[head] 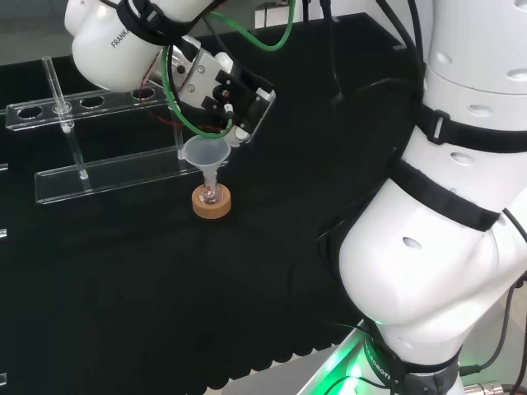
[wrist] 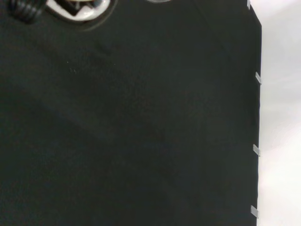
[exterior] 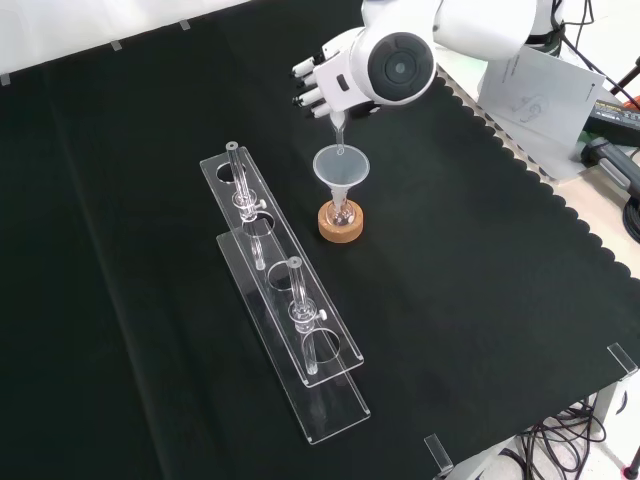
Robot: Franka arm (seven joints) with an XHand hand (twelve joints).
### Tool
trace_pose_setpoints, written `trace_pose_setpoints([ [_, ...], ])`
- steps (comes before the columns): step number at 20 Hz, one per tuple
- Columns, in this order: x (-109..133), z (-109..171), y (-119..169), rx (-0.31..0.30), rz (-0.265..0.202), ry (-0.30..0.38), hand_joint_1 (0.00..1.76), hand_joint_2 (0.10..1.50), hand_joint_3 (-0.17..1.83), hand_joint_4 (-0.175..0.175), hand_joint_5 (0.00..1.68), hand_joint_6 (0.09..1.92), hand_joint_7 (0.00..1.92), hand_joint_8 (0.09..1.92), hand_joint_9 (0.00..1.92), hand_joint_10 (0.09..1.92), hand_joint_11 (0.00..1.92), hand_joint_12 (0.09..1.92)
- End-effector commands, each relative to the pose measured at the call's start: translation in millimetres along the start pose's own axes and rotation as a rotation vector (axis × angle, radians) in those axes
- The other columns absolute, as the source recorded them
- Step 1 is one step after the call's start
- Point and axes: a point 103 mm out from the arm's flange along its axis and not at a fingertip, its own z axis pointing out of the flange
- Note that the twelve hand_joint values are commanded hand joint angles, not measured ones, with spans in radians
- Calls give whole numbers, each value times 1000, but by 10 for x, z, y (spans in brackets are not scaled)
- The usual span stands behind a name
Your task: Pour all the NaCl from the weighing funnel into the round-bottom flask.
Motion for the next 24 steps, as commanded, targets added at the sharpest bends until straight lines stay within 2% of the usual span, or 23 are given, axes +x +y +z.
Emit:
trace_pose_setpoints([
  [1,14,-13,-4,5,0,-18,1089,719,608,175,1184,811,642,649,1021,327,781,1054],
  [24,88,-169,-22,55,25,-118,1091,717,609,175,1186,809,643,644,1017,305,832,1029],
])
